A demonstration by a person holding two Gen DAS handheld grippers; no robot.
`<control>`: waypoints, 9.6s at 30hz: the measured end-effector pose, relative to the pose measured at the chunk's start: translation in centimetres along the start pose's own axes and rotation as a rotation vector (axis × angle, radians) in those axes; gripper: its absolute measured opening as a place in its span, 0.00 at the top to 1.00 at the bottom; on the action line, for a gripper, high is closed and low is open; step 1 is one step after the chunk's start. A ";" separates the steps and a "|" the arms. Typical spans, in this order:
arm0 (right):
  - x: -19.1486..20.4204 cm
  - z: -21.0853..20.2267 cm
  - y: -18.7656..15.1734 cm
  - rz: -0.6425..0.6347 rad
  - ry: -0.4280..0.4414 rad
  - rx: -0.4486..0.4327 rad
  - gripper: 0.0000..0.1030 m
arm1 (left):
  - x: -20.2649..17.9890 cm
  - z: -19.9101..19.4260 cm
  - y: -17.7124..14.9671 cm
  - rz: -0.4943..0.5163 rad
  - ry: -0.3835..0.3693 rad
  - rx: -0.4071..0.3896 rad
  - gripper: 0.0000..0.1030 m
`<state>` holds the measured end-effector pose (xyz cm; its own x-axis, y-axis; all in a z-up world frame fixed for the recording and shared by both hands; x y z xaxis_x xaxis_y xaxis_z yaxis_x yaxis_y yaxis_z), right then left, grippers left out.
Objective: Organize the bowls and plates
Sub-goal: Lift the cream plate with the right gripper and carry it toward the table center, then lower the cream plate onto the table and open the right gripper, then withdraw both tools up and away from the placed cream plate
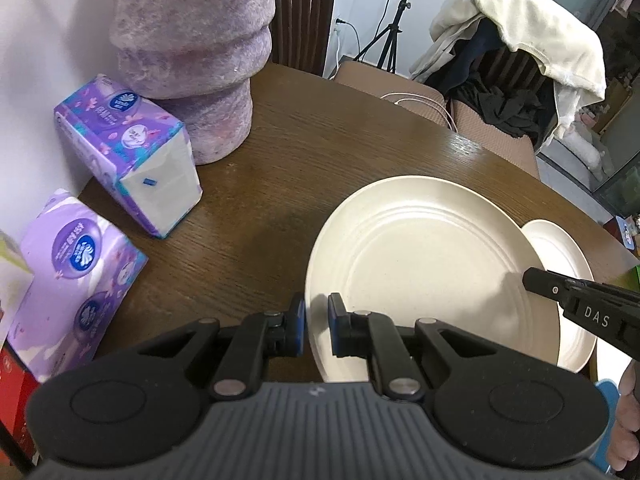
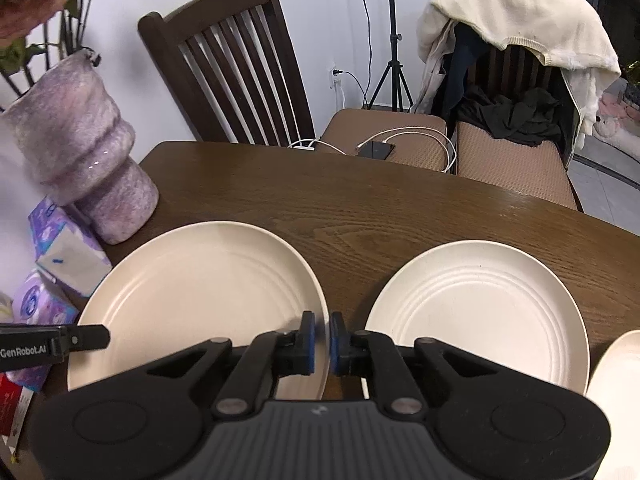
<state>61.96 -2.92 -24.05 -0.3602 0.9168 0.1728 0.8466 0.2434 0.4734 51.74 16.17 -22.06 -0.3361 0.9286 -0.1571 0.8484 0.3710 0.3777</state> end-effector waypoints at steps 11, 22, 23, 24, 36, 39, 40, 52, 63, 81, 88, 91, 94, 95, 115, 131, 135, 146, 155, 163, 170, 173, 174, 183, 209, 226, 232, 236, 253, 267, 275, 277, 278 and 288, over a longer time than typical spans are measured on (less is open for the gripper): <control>0.1 -3.4 -1.8 0.005 0.004 -0.027 0.93 | -0.9 -3.4 -1.9 0.024 -0.008 -0.033 0.88; 0.1 -6.9 -3.9 0.013 0.011 -0.059 0.93 | -1.7 -6.3 -4.1 0.046 -0.010 -0.064 0.88; 0.0 -7.2 -4.0 0.018 0.014 -0.063 0.93 | -1.8 -6.6 -4.3 0.049 -0.011 -0.064 0.88; -0.1 -7.4 -4.3 0.022 0.016 -0.065 0.93 | -1.9 -6.9 -4.6 0.053 -0.011 -0.066 0.88; -0.3 -11.3 -7.2 0.048 0.034 -0.094 0.93 | -2.7 -9.9 -7.1 0.077 -0.023 -0.083 0.88; -0.3 -12.3 -7.7 0.054 0.032 -0.101 0.93 | -2.8 -10.5 -7.5 0.086 -0.025 -0.088 0.88; -0.4 -12.6 -7.9 0.057 0.031 -0.104 0.93 | -2.9 -10.7 -7.7 0.088 -0.028 -0.090 0.88; -0.6 -15.8 -9.8 0.095 0.032 -0.135 0.93 | -3.8 -13.3 -9.5 0.119 -0.043 -0.102 0.88; -1.1 -18.9 -12.2 0.115 0.019 -0.161 0.93 | -4.9 -15.8 -11.5 0.150 -0.072 -0.113 0.88; -2.0 -23.6 -16.1 0.160 0.004 -0.200 0.93 | -6.7 -18.7 -15.0 0.198 -0.109 -0.113 0.88; -2.3 -25.3 -17.9 0.175 -0.009 -0.207 0.93 | -7.4 -19.7 -16.4 0.213 -0.128 -0.112 0.88; -2.5 -25.9 -18.7 0.178 -0.018 -0.210 0.93 | -7.7 -19.9 -17.1 0.218 -0.136 -0.109 0.88; -2.6 -26.7 -19.6 0.174 -0.033 -0.215 0.93 | -8.0 -20.0 -17.9 0.225 -0.149 -0.101 0.88; -2.8 -27.0 -19.9 0.173 -0.039 -0.217 0.93 | -8.1 -20.1 -18.2 0.229 -0.151 -0.100 0.88; -4.0 -30.3 -24.9 0.215 -0.078 -0.226 0.93 | -9.5 -21.8 -22.8 0.282 -0.178 -0.091 0.88; -6.2 -31.4 -30.3 0.265 -0.120 -0.206 0.93 | -11.7 -21.1 -27.4 0.346 -0.212 -0.057 0.88; -6.9 -31.6 -31.4 0.279 -0.123 -0.204 0.93 | -12.4 -21.0 -28.2 0.353 -0.215 -0.053 0.88; -8.5 -31.4 -34.5 0.318 -0.139 -0.181 0.93 | -13.6 -19.8 -30.5 0.388 -0.214 -0.029 0.88; -9.4 -30.1 -37.0 0.335 -0.154 -0.147 0.93 | -14.0 -17.5 -32.7 0.407 -0.204 0.016 0.88; -10.2 -28.1 -39.0 0.345 -0.165 -0.104 0.93 | -14.0 -15.2 -34.5 0.418 -0.194 0.056 0.88; -11.0 -26.5 -40.8 0.355 -0.173 -0.073 0.93 | -14.4 -13.3 -35.7 0.433 -0.183 0.085 0.88; -11.3 -25.8 -41.3 0.362 -0.173 -0.064 0.93 | -14.4 -12.5 -36.0 0.433 -0.179 0.096 0.88; -11.4 -25.7 -41.4 0.361 -0.174 -0.062 0.93 | -14.4 -12.3 -36.1 0.435 -0.177 0.097 0.88; -11.8 -24.1 -42.7 0.355 -0.181 -0.035 0.93 | -14.4 -10.5 -36.7 0.447 -0.169 0.118 0.88; -13.8 -20.2 -44.7 0.367 -0.199 0.016 0.92 | -15.0 -6.8 -38.6 0.485 -0.126 0.164 0.88; -11.9 -24.5 -46.4 0.354 -0.157 0.002 0.20 | -14.3 -12.8 -37.5 0.456 -0.189 0.006 0.04; -10.8 -27.2 -49.0 0.355 -0.183 -0.001 0.02 | -13.6 -16.5 -39.1 0.485 -0.222 -0.080 0.00; -10.1 -29.3 -50.5 0.367 -0.209 -0.005 0.00 | -12.9 -19.0 -40.3 0.465 -0.252 -0.112 0.00; -5.0 -38.4 -53.1 0.354 -0.160 -0.147 0.00 | -10.8 -26.6 -45.0 0.452 -0.276 -0.179 0.00; -3.7 -42.0 -52.5 0.314 -0.186 -0.232 0.00 | -11.1 -30.4 -44.5 0.454 -0.276 -0.277 0.00; -4.5 -43.0 -51.6 0.339 -0.210 -0.277 0.00 | -11.8 -30.6 -42.5 0.453 -0.293 -0.301 0.00; -4.5 -43.2 -51.1 0.343 -0.204 -0.296 0.00 | -11.9 -30.6 -42.0 0.454 -0.298 -0.306 0.00; -4.5 -43.3 -50.8 0.343 -0.201 -0.306 0.00 | -12.0 -30.6 -41.7 0.455 -0.301 -0.310 0.00; -4.0 -42.6 -47.3 0.319 -0.231 -0.318 0.00 | -11.8 -30.5 -38.3 0.445 -0.320 -0.340 0.00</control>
<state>6.67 -31.61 -10.34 0.0242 0.9846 0.1730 0.7260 -0.1362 0.6740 10.68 -8.79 -6.86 0.2008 0.9659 -0.1631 0.6840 -0.0190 0.7292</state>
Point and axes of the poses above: each gripper's, at about its wrist camera, not at the fingertips, and z roughly the way its jaws point, x to its left, y to its top, the point moved 10 cm from there along z, roughly the way its jaws point, and after that the axes turned 4 degrees about x, right-handed, at the moved point
